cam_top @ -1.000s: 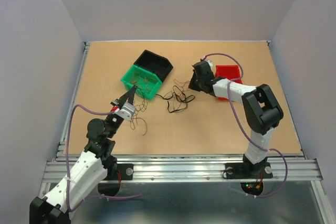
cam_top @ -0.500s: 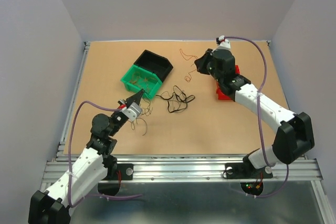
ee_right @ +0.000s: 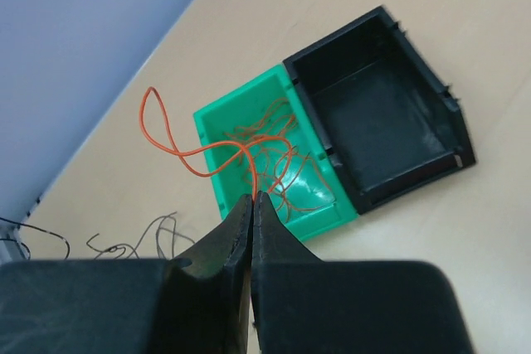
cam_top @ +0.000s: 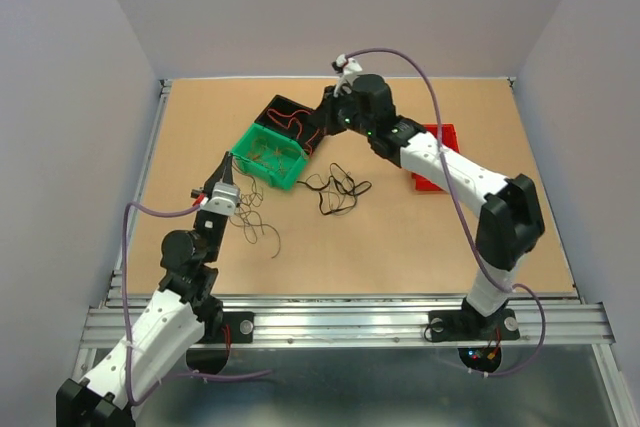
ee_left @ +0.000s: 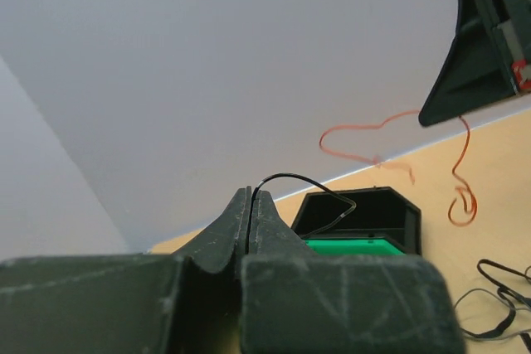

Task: Untangle the cables

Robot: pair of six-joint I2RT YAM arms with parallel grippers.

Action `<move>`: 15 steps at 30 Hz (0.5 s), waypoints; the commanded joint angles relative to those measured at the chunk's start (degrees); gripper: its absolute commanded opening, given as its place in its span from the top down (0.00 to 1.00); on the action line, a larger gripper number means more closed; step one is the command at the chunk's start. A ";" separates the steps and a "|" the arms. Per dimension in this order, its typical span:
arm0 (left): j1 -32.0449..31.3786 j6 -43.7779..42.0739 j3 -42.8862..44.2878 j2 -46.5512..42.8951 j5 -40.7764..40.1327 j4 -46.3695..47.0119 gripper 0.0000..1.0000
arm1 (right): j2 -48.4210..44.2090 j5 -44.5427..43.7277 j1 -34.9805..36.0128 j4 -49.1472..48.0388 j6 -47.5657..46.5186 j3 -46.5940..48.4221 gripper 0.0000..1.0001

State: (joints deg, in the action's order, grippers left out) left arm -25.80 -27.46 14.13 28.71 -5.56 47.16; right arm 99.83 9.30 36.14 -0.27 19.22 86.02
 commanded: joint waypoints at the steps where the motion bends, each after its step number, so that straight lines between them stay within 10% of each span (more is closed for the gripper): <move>1: 0.23 0.83 2.22 0.91 -6.30 4.08 1.00 | 8.68 5.20 2.70 8.51 -5.86 11.44 0.99; 15: 0.49 0.48 1.86 -0.15 -6.04 3.91 1.00 | 29.01 6.70 3.23 16.09 -14.21 31.74 0.94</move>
State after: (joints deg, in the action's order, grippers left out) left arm -25.76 -27.29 14.13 28.64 -11.11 47.48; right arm 126.34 15.66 39.38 14.74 9.21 112.22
